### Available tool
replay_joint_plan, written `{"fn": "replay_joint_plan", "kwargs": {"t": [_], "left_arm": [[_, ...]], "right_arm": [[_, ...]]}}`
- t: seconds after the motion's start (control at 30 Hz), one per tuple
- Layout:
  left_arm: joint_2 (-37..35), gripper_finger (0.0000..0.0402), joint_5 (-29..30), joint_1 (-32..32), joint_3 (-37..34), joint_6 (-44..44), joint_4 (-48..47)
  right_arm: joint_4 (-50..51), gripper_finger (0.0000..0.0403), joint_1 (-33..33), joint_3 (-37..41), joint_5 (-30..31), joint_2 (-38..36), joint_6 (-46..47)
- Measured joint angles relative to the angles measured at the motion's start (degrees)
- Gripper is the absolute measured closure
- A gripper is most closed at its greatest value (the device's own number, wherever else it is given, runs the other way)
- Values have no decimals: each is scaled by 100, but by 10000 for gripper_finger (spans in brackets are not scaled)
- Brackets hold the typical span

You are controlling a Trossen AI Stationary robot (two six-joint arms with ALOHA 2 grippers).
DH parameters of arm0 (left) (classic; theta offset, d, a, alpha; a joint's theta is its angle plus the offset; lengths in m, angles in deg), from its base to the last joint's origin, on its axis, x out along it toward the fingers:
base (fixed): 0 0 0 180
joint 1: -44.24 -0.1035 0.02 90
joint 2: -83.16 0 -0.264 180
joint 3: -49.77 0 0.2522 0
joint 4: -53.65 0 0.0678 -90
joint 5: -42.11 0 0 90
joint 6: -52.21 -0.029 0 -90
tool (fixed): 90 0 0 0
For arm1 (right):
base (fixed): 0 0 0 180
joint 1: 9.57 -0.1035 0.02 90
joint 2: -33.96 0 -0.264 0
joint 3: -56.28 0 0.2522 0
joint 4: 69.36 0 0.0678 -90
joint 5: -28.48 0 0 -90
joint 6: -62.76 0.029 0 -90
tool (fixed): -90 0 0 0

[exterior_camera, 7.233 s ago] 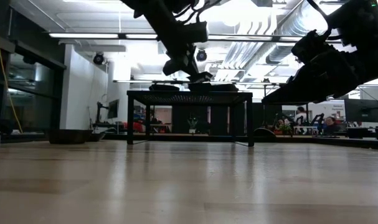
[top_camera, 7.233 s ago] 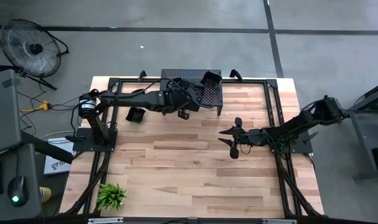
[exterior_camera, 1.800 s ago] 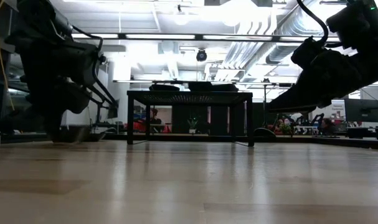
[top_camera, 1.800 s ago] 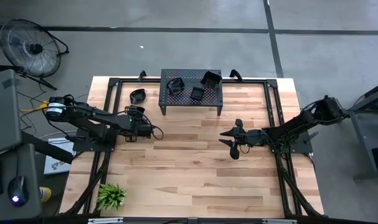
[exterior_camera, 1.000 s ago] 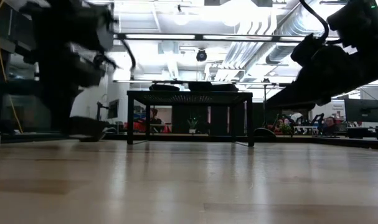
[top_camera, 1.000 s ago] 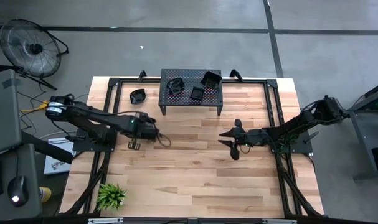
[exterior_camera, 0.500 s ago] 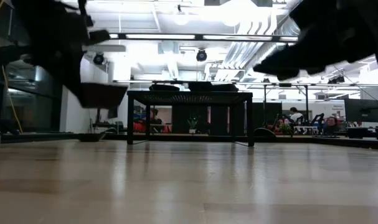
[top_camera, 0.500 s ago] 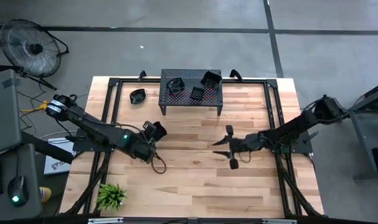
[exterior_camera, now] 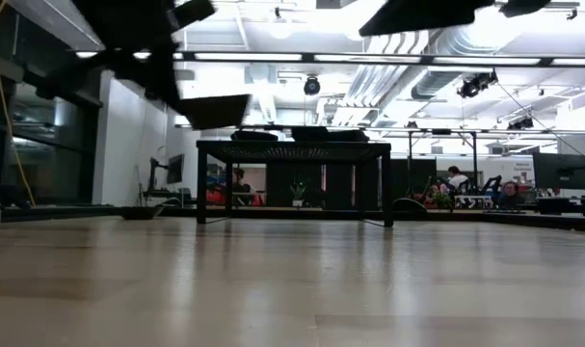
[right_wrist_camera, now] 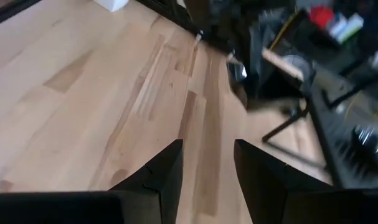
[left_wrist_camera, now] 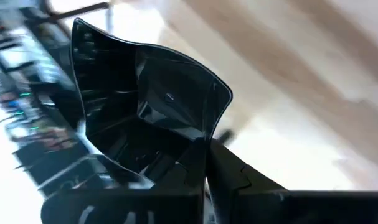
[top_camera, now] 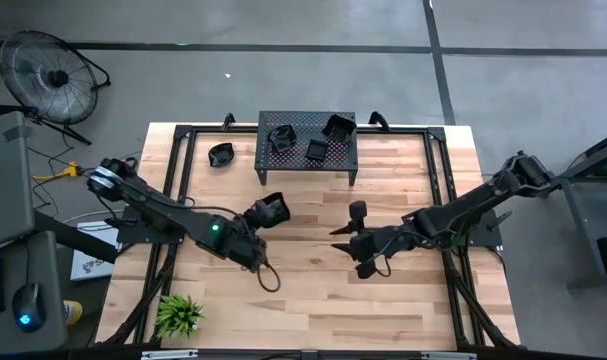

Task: Pick & Place Mini shaped plates
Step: Stack the black distorted square plate on top of the black distorted square plate on the shelf

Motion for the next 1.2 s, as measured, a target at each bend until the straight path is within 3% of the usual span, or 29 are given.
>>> {"fn": "replay_joint_plan", "kwargs": {"t": [0.27, 0.43, 0.6, 0.77, 1.03, 1.2], "left_arm": [[838, 401, 1055, -2, 767, -729, 107], [1220, 401, 1377, -2, 1163, -1185, 350], [1418, 401, 1461, -2, 1404, -1540, 489], [1420, 401, 1458, -2, 1432, -1574, 569], [1420, 401, 1334, -2, 1432, -1561, 555], [1420, 401, 1355, -2, 1432, -1575, 530]], "right_arm": [[14, 265, -12, -178, 8, 0, -1062], [-84, 265, -10, -176, 46, 90, -1428], [-610, 265, -10, -176, 137, 612, -2109], [-1134, 265, -12, -263, 684, 1116, -2722], [-1202, 265, 29, -827, 1176, 1701, -2901], [-965, 265, 218, -1047, 1065, 1892, -2795]]}}
